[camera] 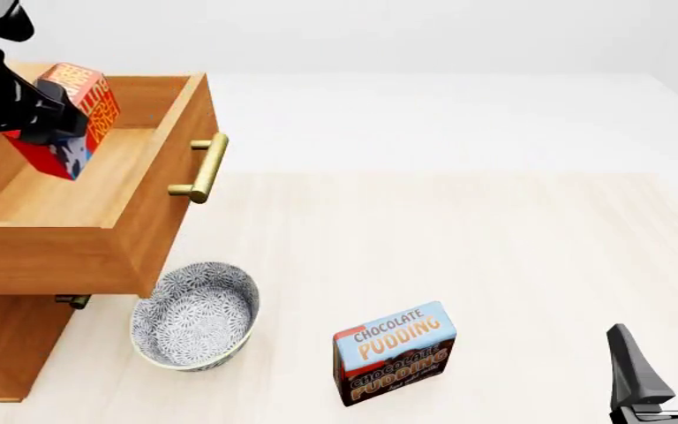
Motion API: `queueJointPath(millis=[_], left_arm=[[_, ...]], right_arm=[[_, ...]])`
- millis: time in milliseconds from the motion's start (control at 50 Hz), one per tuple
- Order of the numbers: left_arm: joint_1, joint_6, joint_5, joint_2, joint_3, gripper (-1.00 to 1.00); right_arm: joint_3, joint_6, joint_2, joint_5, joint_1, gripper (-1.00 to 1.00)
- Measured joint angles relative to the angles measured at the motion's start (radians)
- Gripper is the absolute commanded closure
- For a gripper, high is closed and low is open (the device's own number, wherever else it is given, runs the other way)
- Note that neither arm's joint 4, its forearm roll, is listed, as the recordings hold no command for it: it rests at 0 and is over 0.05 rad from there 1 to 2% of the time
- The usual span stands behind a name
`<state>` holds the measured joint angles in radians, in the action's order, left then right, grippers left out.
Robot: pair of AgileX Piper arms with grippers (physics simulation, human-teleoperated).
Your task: Put the butter at the back in the top drawer of the cabinet and close it.
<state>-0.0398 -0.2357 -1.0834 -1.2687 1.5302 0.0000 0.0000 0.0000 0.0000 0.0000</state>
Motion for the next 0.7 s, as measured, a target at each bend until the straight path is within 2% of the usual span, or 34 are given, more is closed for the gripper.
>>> queueJointPath(millis=[700], left_arm=[[0.068,-0.033,0.075,-0.014,-0.090,1.00]], right_arm=[[0.000,0.000,0.000,0.000,0.000,-1.00]])
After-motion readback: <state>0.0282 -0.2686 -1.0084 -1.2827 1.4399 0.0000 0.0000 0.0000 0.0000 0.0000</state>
